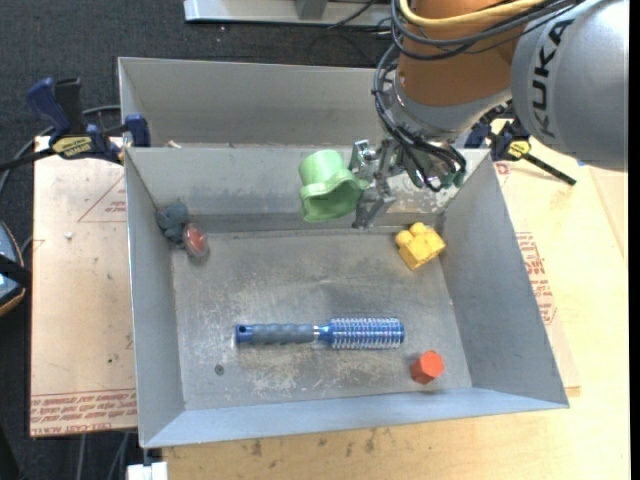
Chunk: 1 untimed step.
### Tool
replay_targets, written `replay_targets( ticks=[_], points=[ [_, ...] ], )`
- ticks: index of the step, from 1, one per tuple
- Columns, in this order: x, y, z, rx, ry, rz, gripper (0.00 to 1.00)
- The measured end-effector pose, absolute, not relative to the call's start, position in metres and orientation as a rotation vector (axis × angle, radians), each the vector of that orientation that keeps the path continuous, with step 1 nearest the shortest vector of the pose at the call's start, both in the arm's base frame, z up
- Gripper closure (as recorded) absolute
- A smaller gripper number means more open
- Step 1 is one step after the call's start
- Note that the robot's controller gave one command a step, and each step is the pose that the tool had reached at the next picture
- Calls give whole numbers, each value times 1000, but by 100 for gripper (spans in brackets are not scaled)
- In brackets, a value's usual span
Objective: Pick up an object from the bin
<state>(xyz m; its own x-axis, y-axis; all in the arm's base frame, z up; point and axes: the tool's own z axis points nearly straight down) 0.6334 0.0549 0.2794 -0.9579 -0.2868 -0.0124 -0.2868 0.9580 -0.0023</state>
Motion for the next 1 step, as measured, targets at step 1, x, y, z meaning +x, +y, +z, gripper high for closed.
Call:
replay_targets(
  ticks=[1],
  points=[
    [595, 42, 239, -835, 3031, 2, 100]
  ],
)
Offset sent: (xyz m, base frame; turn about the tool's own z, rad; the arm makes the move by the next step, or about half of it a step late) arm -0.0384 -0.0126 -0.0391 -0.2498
